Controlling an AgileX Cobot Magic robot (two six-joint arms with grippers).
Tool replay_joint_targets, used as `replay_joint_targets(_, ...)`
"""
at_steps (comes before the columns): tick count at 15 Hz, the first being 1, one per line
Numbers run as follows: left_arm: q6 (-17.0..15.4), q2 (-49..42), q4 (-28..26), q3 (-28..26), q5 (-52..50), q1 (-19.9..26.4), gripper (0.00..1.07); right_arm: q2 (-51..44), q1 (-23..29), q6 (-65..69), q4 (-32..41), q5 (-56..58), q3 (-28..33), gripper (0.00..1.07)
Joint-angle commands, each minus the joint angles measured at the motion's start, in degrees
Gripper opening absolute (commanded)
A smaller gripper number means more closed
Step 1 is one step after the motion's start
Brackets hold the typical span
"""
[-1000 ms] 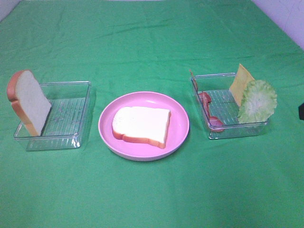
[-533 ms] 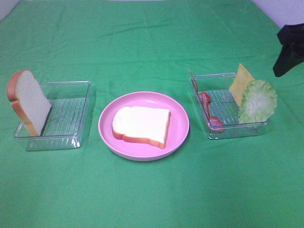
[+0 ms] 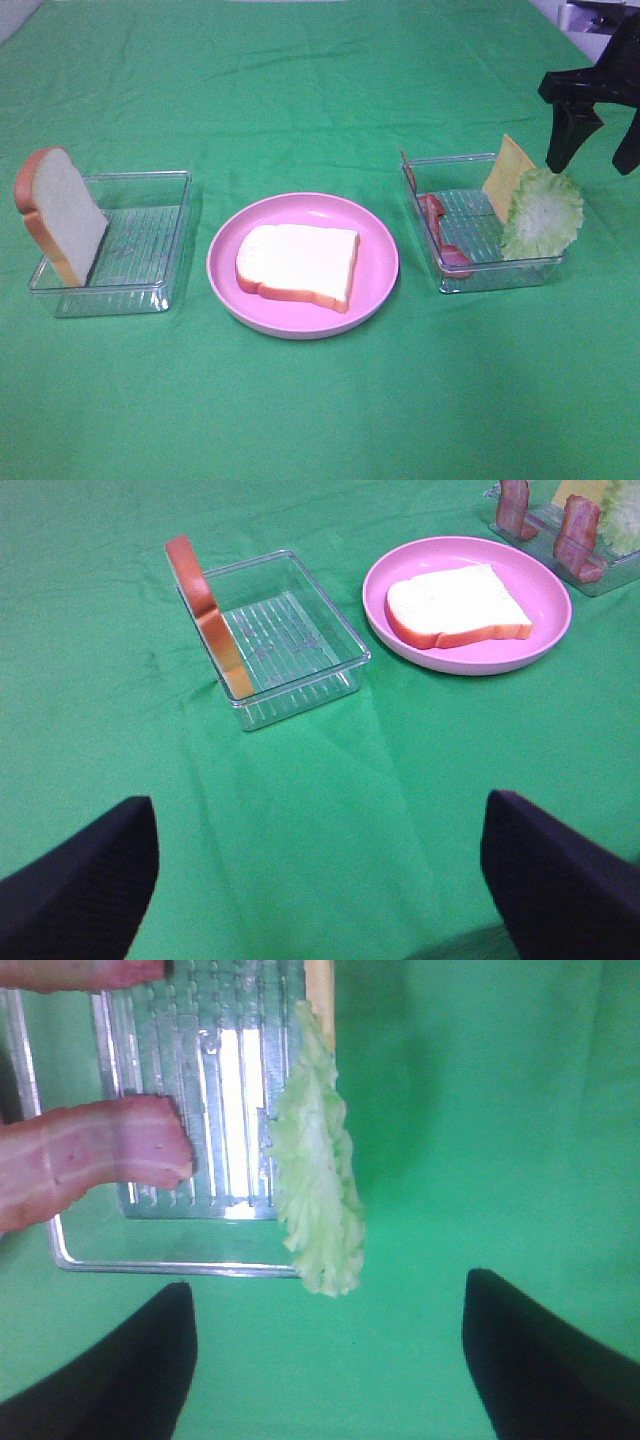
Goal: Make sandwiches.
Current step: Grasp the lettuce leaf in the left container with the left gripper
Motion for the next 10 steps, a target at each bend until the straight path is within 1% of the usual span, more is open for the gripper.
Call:
replay_joint_targets(1, 0.0, -1.15, -0.17, 0.11, -0.69, -0.06, 0.83, 3.09, -0.23, -0.97, -0.92, -1.6, -0.4, 0.7)
replay_joint_targets(5, 0.0, -1.15, -0.17, 0.11, -0.69, -0.06, 0.83, 5.67, -0.23, -1.03, -1.2, -5.84, -0.34, 0.7)
replay_joint_targets(7, 0.0, -1.15, -0.17, 0.11, -0.69, -0.06, 0.83, 5.79, -0.23, -1.03, -1.32, -7.73, -0.34, 0.64)
replay_joint_targets(10, 0.0, -1.15, -0.17, 0.11, -0.69, -0.06, 0.83, 7.22, -0.23, -1.03, -1.32, -7.73, -0.34, 0.63)
